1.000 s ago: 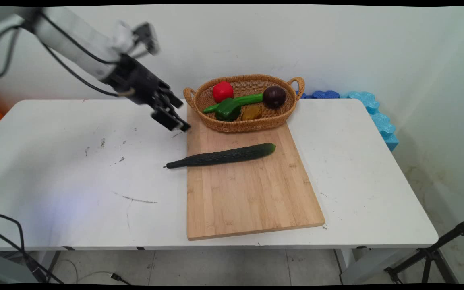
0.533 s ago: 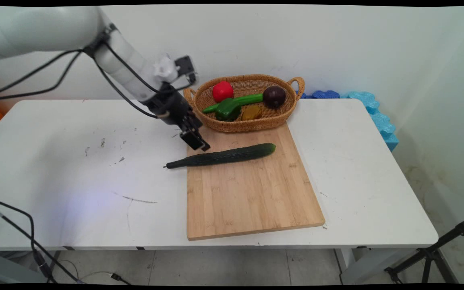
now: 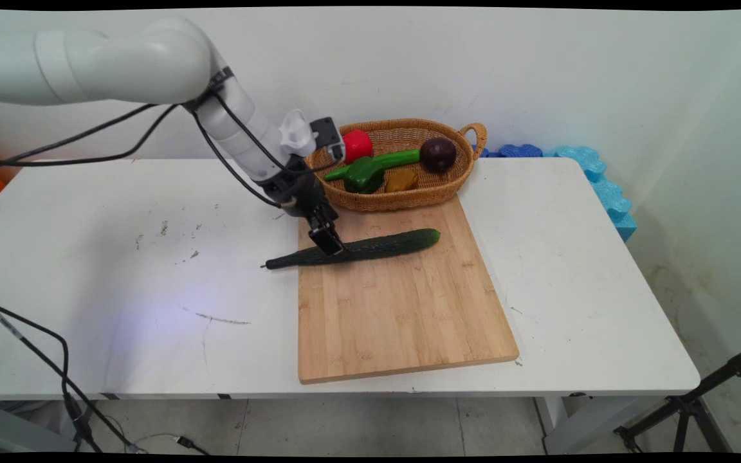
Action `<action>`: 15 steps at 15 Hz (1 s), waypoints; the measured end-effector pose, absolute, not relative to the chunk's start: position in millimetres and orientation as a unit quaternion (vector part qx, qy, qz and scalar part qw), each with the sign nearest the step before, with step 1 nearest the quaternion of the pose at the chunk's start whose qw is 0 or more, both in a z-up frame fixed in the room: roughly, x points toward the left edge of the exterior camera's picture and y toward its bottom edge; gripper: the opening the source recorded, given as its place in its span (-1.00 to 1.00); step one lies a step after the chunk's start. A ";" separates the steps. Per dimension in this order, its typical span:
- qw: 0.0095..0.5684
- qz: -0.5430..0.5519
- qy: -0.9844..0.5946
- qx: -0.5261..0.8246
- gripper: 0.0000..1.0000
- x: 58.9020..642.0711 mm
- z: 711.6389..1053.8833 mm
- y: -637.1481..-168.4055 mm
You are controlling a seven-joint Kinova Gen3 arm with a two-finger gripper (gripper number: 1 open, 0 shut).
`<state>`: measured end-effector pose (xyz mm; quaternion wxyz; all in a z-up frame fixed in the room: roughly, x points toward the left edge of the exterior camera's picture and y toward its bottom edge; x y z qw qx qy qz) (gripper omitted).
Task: Pick up the cucumber from the cutting board, then place the picked object in the vegetable basket
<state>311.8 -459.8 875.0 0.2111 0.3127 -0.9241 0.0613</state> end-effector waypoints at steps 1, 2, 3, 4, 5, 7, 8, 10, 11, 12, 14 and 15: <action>0.208 0.061 -0.925 0.312 1.00 309.0 871.4 -461.6; 0.206 0.060 -0.926 0.312 1.00 307.0 868.5 -462.9; 0.203 0.060 -0.926 0.311 1.00 304.6 865.5 -464.4; 0.201 0.060 -0.927 0.311 1.00 302.6 862.8 -465.7; 0.199 0.060 -0.928 0.310 1.00 301.0 860.5 -466.8; 0.196 0.060 -0.929 0.310 1.00 298.0 856.0 -469.0; 0.193 0.060 -0.929 0.310 -1.00 297.2 854.0 -469.8; 0.187 0.061 -0.930 0.311 -1.00 296.9 850.8 -470.5; 0.185 0.062 -0.930 0.312 -1.00 296.9 849.6 -470.4; 0.183 0.062 -0.930 0.311 -1.00 296.7 848.4 -470.0; 0.182 0.063 -0.932 0.308 -1.00 295.8 849.6 -467.0; 0.182 0.064 -0.932 0.306 -1.00 295.2 852.2 -463.7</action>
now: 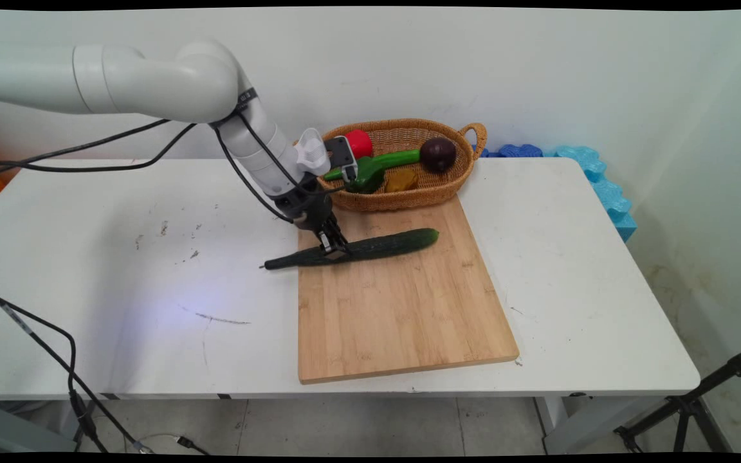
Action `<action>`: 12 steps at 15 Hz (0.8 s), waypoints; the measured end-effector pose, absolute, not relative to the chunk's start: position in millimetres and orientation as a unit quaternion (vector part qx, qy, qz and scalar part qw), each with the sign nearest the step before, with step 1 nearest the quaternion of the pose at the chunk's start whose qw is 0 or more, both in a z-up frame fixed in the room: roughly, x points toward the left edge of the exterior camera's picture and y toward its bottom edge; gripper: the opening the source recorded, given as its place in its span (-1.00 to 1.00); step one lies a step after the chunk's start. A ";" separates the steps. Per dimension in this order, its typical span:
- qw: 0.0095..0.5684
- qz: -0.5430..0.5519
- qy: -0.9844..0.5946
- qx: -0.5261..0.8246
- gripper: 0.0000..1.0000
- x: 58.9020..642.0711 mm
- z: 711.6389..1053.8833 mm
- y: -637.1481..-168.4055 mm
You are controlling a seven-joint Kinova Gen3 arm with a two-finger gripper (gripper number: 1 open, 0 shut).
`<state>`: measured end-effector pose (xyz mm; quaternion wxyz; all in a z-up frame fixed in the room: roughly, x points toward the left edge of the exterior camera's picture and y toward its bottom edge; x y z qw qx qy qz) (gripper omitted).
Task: Place the picked object in the vegetable basket
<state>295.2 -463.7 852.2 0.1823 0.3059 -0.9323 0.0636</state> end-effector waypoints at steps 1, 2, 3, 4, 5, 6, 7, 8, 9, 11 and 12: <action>0.184 0.064 -0.933 0.304 -1.00 294.9 856.4 -459.6; 0.186 0.064 -0.932 0.304 -1.00 295.0 861.2 -455.7; 0.191 0.064 -0.931 0.306 -1.00 295.2 869.0 -450.7; 0.196 0.063 -0.929 0.309 -1.00 296.1 879.1 -445.3; 0.201 0.063 -0.926 0.312 -1.00 297.1 889.0 -440.5; 0.205 0.062 -0.924 0.315 -1.00 297.8 896.4 -437.3; 0.211 0.061 -0.921 0.322 -1.00 299.5 910.1 -432.3; 0.217 0.060 -0.917 0.330 -1.00 301.2 922.3 -428.6; 0.222 0.060 -0.913 0.338 -1.00 303.8 936.8 -425.1; 0.230 0.065 -0.904 0.355 -1.00 310.4 962.3 -423.8; 0.232 0.068 -0.900 0.362 -1.00 312.7 969.8 -424.8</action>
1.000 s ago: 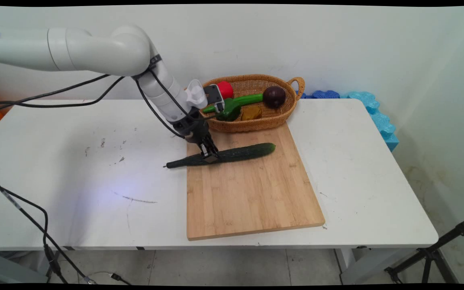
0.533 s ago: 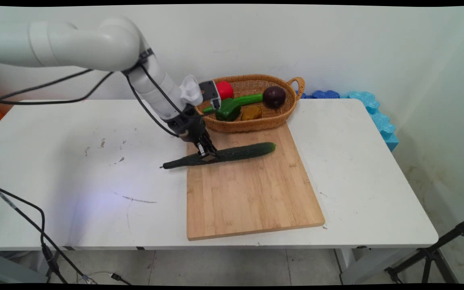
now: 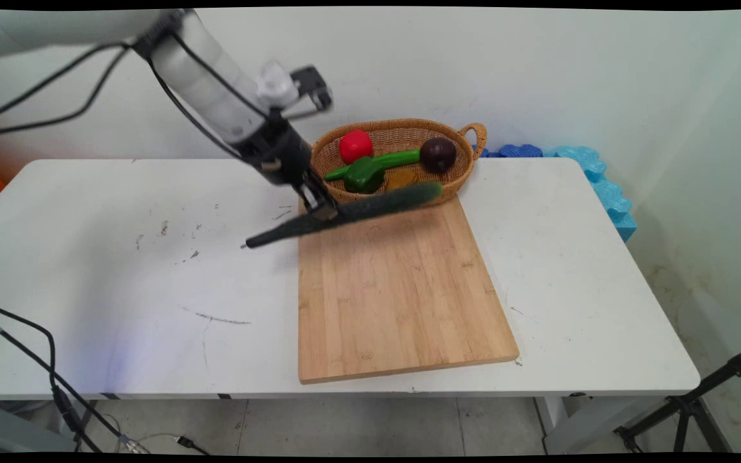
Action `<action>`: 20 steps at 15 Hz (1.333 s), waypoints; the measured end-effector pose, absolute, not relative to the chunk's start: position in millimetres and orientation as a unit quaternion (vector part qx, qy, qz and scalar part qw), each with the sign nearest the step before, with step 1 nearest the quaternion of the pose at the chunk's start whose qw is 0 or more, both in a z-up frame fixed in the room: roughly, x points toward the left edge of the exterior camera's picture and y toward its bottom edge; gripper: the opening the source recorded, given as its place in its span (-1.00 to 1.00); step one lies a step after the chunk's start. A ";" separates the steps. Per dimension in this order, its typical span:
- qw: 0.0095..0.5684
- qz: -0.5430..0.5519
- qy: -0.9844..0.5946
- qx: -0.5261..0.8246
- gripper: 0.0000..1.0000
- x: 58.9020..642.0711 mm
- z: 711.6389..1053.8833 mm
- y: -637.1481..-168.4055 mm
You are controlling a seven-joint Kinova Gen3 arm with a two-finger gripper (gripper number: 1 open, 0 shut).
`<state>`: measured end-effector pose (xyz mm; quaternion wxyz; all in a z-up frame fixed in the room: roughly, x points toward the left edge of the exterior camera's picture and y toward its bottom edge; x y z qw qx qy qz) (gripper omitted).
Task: Place the picked object in the vegetable basket
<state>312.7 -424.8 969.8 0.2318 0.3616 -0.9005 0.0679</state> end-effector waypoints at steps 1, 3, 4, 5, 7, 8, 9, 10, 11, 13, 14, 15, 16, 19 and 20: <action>0.235 0.073 -0.895 0.373 -1.00 317.0 980.5 -427.5; 0.241 0.089 -0.879 0.402 -1.00 326.4 1002.8 -439.7; 0.243 0.095 -0.871 0.416 -1.00 330.3 1010.2 -445.6; 0.243 0.103 -0.863 0.430 -1.00 333.6 1016.7 -453.2; 0.241 0.116 -0.849 0.455 -1.00 338.9 1023.6 -467.5; 0.239 0.122 -0.842 0.467 -1.00 341.0 1024.2 -474.9; 0.236 0.126 -0.837 0.477 -1.00 342.3 1023.2 -480.7; 0.231 0.129 -0.832 0.487 -1.00 343.0 1020.4 -487.1; 0.225 0.133 -0.828 0.495 -1.00 343.1 1016.1 -493.7; 0.217 0.136 -0.824 0.505 -1.00 342.3 1008.9 -502.6; 0.211 0.138 -0.822 0.510 -1.00 341.3 1004.0 -507.9; 0.206 0.139 -0.820 0.515 -1.00 339.5 997.8 -513.9; 0.203 0.140 -0.819 0.517 -1.00 338.0 994.2 -517.4; 0.195 0.141 -0.816 0.525 -1.00 330.0 978.3 -534.1; 0.194 0.142 -0.816 0.526 -1.00 328.3 975.3 -537.6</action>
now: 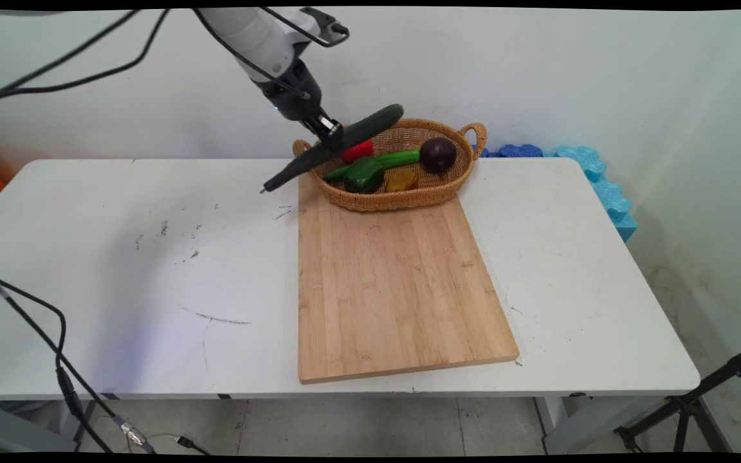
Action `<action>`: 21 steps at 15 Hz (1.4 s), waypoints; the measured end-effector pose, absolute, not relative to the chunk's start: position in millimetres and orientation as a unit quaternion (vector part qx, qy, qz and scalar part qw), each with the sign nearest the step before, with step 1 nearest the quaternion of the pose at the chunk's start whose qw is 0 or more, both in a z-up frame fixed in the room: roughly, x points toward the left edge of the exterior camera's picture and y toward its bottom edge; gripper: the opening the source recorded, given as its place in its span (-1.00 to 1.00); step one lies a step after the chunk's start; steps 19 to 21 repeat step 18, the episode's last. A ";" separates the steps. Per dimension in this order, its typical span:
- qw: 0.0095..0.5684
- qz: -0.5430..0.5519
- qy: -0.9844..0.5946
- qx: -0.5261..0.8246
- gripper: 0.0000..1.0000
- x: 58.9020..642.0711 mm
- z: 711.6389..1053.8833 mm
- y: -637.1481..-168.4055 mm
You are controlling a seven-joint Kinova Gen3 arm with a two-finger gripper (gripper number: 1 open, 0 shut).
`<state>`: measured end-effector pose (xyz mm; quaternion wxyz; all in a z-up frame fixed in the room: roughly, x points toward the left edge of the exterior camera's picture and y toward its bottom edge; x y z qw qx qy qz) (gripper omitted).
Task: Place the picked object in the vegetable basket
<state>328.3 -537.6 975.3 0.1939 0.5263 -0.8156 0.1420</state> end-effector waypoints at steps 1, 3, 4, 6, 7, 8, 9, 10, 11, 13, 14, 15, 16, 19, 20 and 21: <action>0.192 0.143 -0.815 0.528 -1.00 325.8 970.5 -543.2; 0.189 0.144 -0.813 0.531 -1.00 322.8 964.3 -550.1; 0.188 0.145 -0.813 0.532 -1.00 321.3 960.9 -553.7; 0.185 0.145 -0.812 0.535 -1.00 317.5 953.7 -561.0; 0.184 0.146 -0.811 0.535 -1.00 316.3 951.0 -563.6; 0.183 0.146 -0.811 0.536 -1.00 314.8 948.2 -566.4; 0.182 0.146 -0.811 0.537 -1.00 313.1 945.7 -568.9; 0.182 0.146 -0.811 0.537 -1.00 312.1 943.8 -570.6; 0.182 0.146 -0.811 0.537 -1.00 311.2 942.7 -571.7; 0.183 0.148 -0.811 0.535 1.00 309.0 940.5 -574.2; 0.184 0.148 -0.812 0.534 1.00 307.9 939.4 -575.5; 0.185 0.149 -0.812 0.533 1.00 306.9 939.2 -576.4; 0.187 0.150 -0.812 0.532 1.00 305.3 939.1 -577.7; 0.199 0.152 -0.811 0.528 1.00 300.4 942.9 -579.3; 0.199 0.152 -0.811 0.528 1.00 300.4 942.9 -579.3; 0.199 0.152 -0.811 0.528 1.00 300.4 942.9 -579.3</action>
